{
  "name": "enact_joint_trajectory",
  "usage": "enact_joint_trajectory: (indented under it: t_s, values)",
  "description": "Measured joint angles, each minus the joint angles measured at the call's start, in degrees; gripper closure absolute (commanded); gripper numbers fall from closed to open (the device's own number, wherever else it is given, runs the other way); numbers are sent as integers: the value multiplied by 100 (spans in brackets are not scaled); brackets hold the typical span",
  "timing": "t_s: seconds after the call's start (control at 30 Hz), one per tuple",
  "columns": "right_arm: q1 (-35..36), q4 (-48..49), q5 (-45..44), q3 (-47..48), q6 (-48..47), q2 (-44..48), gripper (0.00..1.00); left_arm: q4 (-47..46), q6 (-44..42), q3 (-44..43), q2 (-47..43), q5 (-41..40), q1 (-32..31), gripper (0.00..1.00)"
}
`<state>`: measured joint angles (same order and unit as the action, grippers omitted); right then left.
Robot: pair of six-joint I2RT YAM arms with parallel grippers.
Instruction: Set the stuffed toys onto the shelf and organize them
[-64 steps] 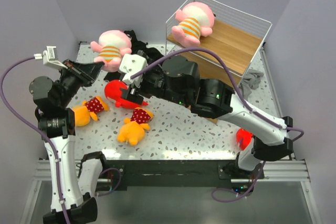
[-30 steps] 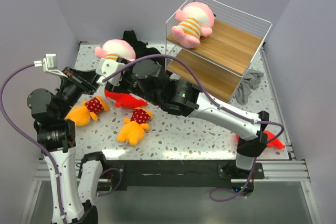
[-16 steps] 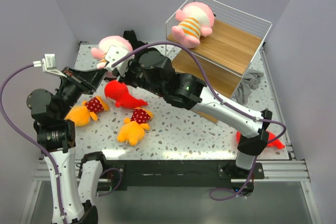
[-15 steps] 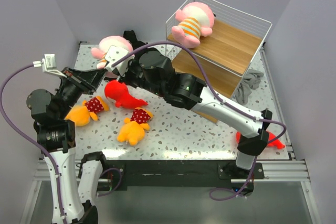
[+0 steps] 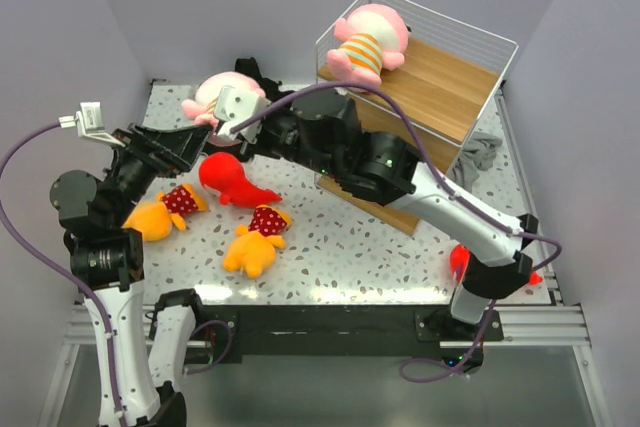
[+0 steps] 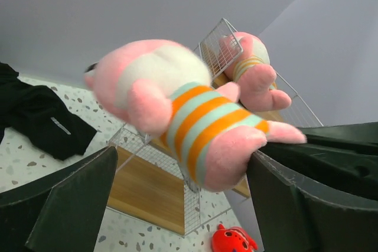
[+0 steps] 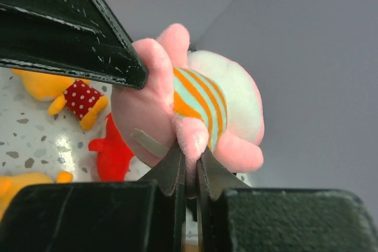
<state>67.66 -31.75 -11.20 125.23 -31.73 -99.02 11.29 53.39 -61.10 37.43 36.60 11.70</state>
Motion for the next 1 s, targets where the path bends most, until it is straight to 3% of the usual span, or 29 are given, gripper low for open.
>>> enact_joint_trajectory:
  t_s: [0.3,0.63,1.0]
  values:
    - [9,92,-122,481,-1110,756,100,85,-332,407,-37,-656,-22,1]
    - [-59,708,-1709,79,-2531,1685,100,151,-785,1176,555,-909,-22,2]
    - [-542,433,-2800,-844,-2564,2393,100,-52,-1019,1333,752,-831,-22,2]
